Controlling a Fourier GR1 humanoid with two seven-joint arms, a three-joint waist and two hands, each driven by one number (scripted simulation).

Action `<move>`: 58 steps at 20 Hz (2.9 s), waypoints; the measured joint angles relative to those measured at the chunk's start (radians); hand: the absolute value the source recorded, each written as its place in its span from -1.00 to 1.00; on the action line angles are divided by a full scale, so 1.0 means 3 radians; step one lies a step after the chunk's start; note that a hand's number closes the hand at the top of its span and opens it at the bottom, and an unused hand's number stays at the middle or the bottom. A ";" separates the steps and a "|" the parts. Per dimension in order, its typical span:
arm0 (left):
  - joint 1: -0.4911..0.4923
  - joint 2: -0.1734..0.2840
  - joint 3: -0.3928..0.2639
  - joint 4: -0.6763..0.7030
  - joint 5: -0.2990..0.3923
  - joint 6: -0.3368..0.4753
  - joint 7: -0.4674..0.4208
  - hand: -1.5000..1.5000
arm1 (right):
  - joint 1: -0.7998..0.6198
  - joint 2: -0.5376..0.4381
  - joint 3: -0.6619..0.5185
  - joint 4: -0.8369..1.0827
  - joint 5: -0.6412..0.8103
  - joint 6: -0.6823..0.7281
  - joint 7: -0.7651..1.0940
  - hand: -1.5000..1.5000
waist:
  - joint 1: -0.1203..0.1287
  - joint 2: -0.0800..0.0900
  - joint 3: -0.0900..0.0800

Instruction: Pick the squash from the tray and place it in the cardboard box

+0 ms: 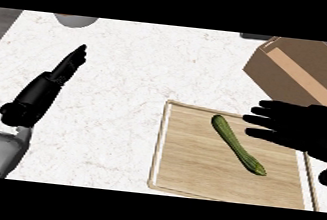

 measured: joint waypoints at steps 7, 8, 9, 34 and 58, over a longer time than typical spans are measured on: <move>0.0073 -0.0074 0.0105 -0.0043 -0.0104 -0.0096 -0.0021 0.00 | 0.0240 0.0221 0.0012 -0.0292 0.0343 0.0294 0.0344 -1.00 | 0.0011 0.0004 0.0001; 0.0057 -0.0110 0.0108 -0.0015 -0.0145 -0.0090 -0.0031 0.00 | 0.0250 0.0289 0.0030 -0.0295 0.0408 0.0323 0.0381 -1.00 | 0.0013 0.0005 0.0001; 0.0055 -0.0133 0.0114 -0.0026 -0.0157 -0.0102 -0.0006 0.00 | 0.0274 0.0349 0.0053 -0.0301 0.0484 0.0338 0.0419 -1.00 | 0.0015 0.0005 0.0001; 0.0096 -0.0459 0.0478 0.0003 -0.0508 -0.0470 -0.0059 0.00 | 0.0491 0.1400 0.0057 0.0387 0.2016 -0.0113 0.0246 -1.00 | 0.0024 0.0010 0.0002; 0.0185 -0.0647 0.0711 -0.0235 -0.0690 -0.0729 0.0093 0.00 | 0.0298 0.1915 -0.0209 0.1363 0.2744 -0.0648 -0.0325 1.00 | 0.0035 -0.0005 -0.0006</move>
